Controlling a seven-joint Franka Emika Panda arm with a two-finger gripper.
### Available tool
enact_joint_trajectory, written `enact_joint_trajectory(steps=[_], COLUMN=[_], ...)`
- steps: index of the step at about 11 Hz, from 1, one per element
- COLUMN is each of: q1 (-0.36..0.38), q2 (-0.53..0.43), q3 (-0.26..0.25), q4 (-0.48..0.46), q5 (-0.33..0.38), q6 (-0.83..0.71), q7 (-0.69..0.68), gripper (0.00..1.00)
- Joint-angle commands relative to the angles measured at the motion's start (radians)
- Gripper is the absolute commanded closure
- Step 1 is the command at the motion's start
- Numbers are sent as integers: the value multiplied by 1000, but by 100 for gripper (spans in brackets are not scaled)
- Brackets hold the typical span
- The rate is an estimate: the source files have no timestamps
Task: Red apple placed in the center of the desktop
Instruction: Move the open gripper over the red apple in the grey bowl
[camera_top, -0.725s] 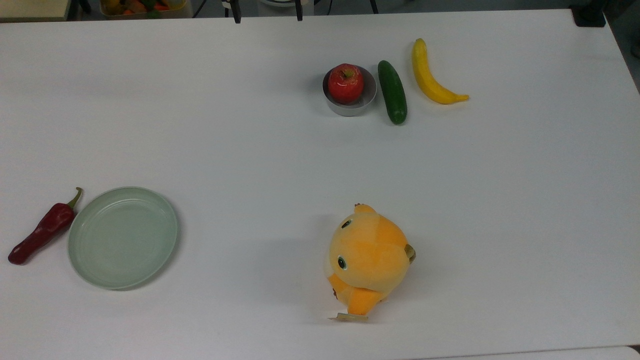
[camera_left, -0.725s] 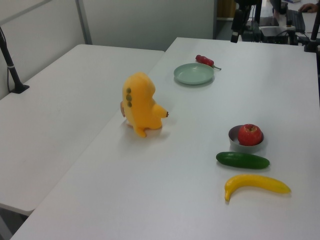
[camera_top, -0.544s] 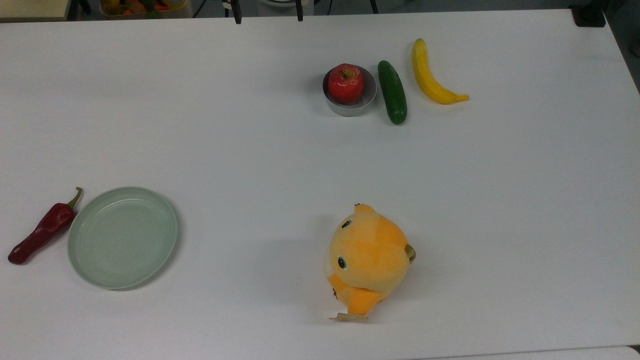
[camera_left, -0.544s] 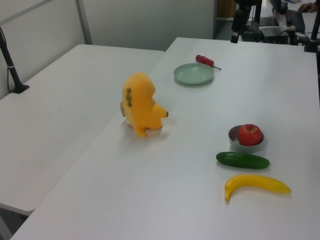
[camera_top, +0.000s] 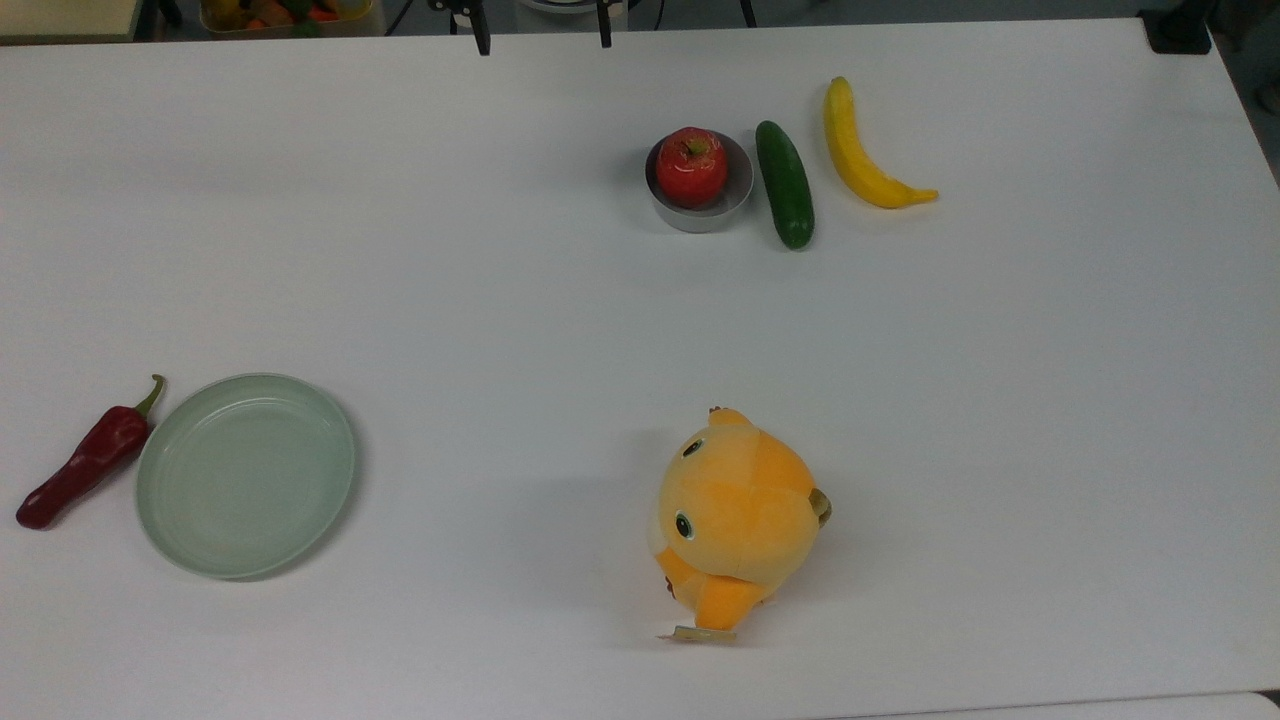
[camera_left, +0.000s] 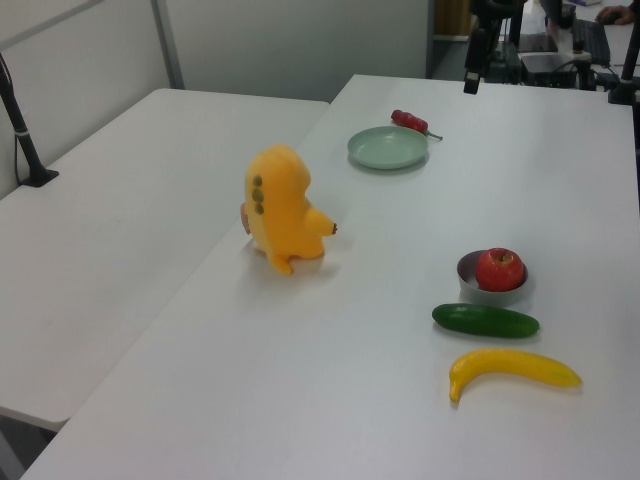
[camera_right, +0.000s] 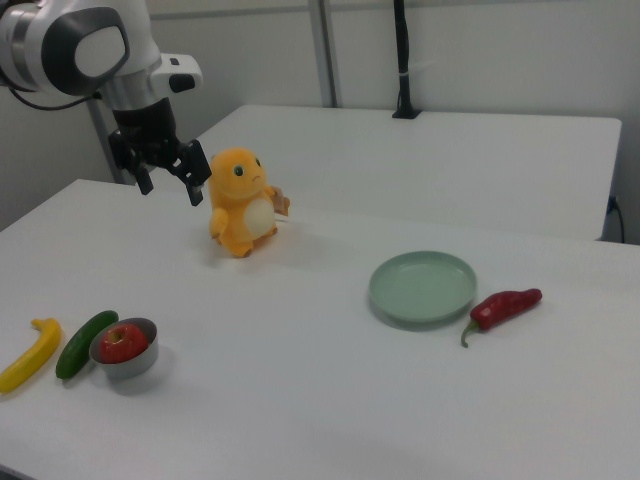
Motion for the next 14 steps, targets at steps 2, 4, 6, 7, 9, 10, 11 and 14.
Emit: enact_joint_trajectory(steps=[2, 4, 6, 7, 9, 10, 11, 14], q1=[12, 10, 9, 10, 7, 7, 9, 10], q2=[-12, -10, -12, -12, -10, -9, -7, -7], q3=[39, 85, 148, 173, 217, 223, 229, 259], q4=[-45, -75, -129, -158, -213, -237, -256, -354], q5=[-21, -21, -26, -36, -38, -38, -38, -38], q6=[-113, -149, -154, -153, -147, -140, -136, -24], q7=[-243, -332, -340, -335, -328, -329, -334, -334], gripper=[0, 0, 0, 0, 0, 0, 0, 0])
